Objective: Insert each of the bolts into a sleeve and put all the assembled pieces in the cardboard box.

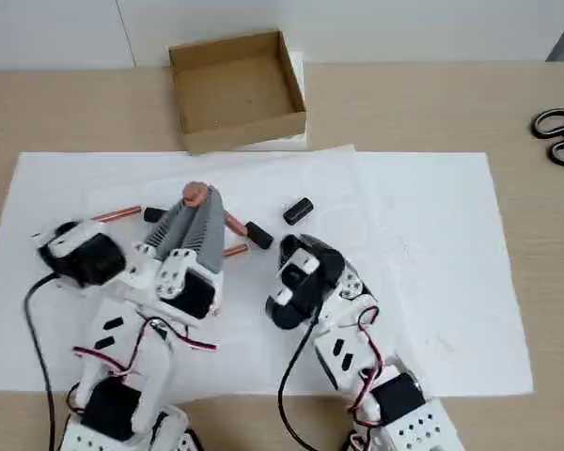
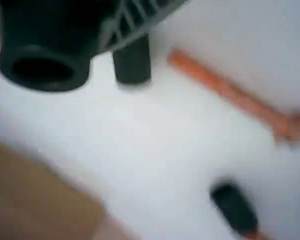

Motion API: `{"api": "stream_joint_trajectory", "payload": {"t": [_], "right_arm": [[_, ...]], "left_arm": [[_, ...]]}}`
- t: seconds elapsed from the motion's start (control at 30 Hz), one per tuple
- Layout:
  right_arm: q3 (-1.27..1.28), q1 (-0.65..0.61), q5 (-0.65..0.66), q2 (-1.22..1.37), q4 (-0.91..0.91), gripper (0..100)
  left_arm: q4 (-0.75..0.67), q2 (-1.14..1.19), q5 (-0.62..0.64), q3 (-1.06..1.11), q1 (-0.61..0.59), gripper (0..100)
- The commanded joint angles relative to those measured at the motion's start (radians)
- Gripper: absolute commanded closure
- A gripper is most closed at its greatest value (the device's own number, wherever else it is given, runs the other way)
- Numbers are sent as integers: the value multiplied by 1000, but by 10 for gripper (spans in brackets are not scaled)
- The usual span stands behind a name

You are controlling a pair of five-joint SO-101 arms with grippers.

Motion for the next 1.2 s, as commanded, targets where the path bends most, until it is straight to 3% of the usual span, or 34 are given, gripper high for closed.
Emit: {"api": "stream_joint_trajectory", "payload": {"t": [0.0, 0.27, 0.53, 0.77, 0.93, 1.07, 1.17], "right_arm": [[5, -25, -71, -15, -79, 993], [5, -21, -94, -114, -295, 993], [-2, -16, -61, -208, -251, 993], [-2, -22, -61, -197, -202, 994], [-2, -22, -64, -199, -59, 994], [-3, -22, -124, -206, -64, 994], [-3, -22, -152, -208, -93, 994]], "left_arm": [[60, 69, -11, -180, -28, 994], [107, 400, -6, -437, -11, 994], [101, 419, -6, -444, 109, 994], [64, 419, -14, -536, 121, 994], [84, 410, -166, -555, 153, 994], [100, 414, -180, -519, 235, 994], [28, 411, -183, -437, 261, 994]]}}
